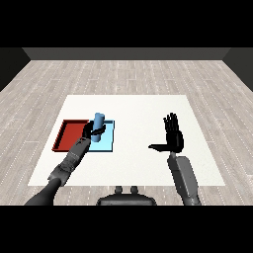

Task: Pick the blue can and put it in the blue box

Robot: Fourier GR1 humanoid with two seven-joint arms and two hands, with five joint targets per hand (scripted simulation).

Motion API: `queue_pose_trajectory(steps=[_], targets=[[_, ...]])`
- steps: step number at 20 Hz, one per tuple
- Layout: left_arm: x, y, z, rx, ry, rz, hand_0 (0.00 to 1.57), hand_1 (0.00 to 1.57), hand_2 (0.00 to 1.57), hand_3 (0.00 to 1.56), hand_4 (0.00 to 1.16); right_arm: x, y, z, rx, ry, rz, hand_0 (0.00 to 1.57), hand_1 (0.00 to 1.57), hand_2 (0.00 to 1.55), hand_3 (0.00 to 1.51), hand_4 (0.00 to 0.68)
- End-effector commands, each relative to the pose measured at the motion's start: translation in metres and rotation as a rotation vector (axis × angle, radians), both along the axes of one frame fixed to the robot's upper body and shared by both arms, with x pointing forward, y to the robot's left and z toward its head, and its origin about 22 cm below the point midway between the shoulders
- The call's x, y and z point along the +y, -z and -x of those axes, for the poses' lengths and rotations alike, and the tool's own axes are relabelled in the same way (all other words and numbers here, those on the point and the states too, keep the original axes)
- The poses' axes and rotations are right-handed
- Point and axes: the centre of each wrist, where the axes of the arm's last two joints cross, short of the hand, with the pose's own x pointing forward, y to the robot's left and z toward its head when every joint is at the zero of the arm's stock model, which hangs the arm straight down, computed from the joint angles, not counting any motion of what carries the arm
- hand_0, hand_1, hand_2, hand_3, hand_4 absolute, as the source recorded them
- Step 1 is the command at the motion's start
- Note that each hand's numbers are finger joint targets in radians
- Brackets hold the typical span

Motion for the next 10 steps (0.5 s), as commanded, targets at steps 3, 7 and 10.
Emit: queue_pose_trajectory(steps=[3,7,10], targets=[[-0.013,0.026,0.013,0.149,-0.069,0.040,1.06,1.06,1.05,1.11,0.92,-0.011,0.021,0.000,0.033,0.051,0.002,0.00,0.00,0.00,0.00,0.000],[-0.005,0.044,0.029,0.193,-0.146,0.080,0.86,0.86,0.94,0.98,0.81,-0.015,0.003,-0.007,0.033,0.047,-0.025,0.00,0.00,0.00,0.00,0.000],[-0.011,0.047,0.030,0.225,-0.138,0.095,0.58,0.58,0.59,0.51,0.54,-0.027,0.007,-0.008,0.017,0.011,-0.040,0.00,0.00,0.00,0.00,0.000]])
